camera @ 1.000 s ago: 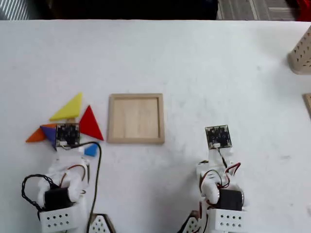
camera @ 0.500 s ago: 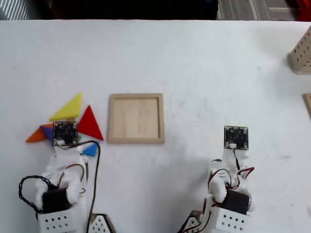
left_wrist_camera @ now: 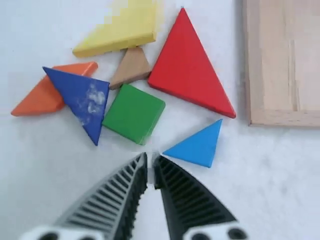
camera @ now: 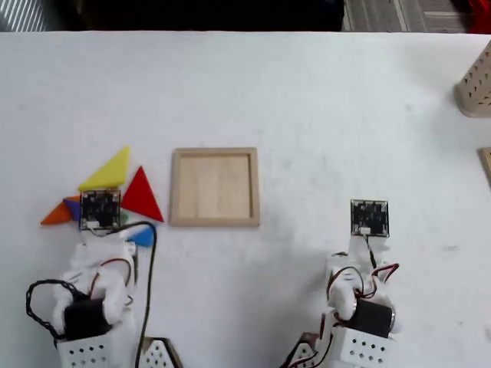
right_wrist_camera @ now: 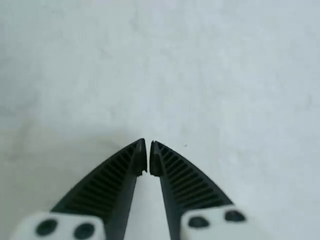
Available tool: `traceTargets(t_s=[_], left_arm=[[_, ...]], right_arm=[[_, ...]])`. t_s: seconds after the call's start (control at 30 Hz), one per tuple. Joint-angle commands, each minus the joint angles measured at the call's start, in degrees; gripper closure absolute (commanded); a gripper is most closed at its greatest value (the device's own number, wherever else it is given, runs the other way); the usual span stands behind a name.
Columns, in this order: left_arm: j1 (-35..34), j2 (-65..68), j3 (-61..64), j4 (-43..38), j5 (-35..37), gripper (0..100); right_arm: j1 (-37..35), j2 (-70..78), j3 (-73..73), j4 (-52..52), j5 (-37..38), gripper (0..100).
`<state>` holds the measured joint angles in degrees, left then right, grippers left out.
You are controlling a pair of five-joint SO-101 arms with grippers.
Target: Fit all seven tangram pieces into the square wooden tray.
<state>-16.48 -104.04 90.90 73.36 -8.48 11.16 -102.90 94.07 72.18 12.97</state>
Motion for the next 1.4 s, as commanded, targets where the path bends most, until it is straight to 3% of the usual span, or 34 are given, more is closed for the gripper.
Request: traceTargets(t_s=[0.0,0.13,0.4,0.57,0.7,0.83,0.97,1.1,1.37], left_arm=[[-0.4,0.13,-8.53,0.18,0.0,81],[-1.54,9.36,-17.32,0.09,0.26,83],[-1.54,45.14,-41.67,0.44,0.26,82],[-1.45,56.13,-47.3,-0.53,0.09,75],[-1.54,59.38,-47.47,-6.24,-0.88,69],[-1.19,63.6,-44.84,-11.69,-11.43,66],[-2.86,70.2,-40.18,-25.67,-18.11,66],[-4.79,78.11,-39.74,-33.32,-27.69,66],[-5.85,87.96,-39.74,-48.0,-37.19,70]], right_arm=[[-0.57,-0.4,-0.44,-0.66,-0.09,98.0],[-0.22,-0.31,-0.35,-0.48,-0.09,98.0],[-0.13,-0.31,0.62,-0.66,-0.09,98.0],[-0.13,-0.31,0.79,-0.66,-0.09,98.0],[-0.13,-0.31,0.88,-0.66,-0.09,98.0],[-0.13,-0.31,0.88,-0.66,-0.09,98.0],[-0.13,-0.31,0.88,-0.66,-0.09,98.0],[-0.13,-0.31,0.88,-0.66,-0.09,98.0],[-0.22,-0.31,0.88,-0.66,-0.09,98.0]])
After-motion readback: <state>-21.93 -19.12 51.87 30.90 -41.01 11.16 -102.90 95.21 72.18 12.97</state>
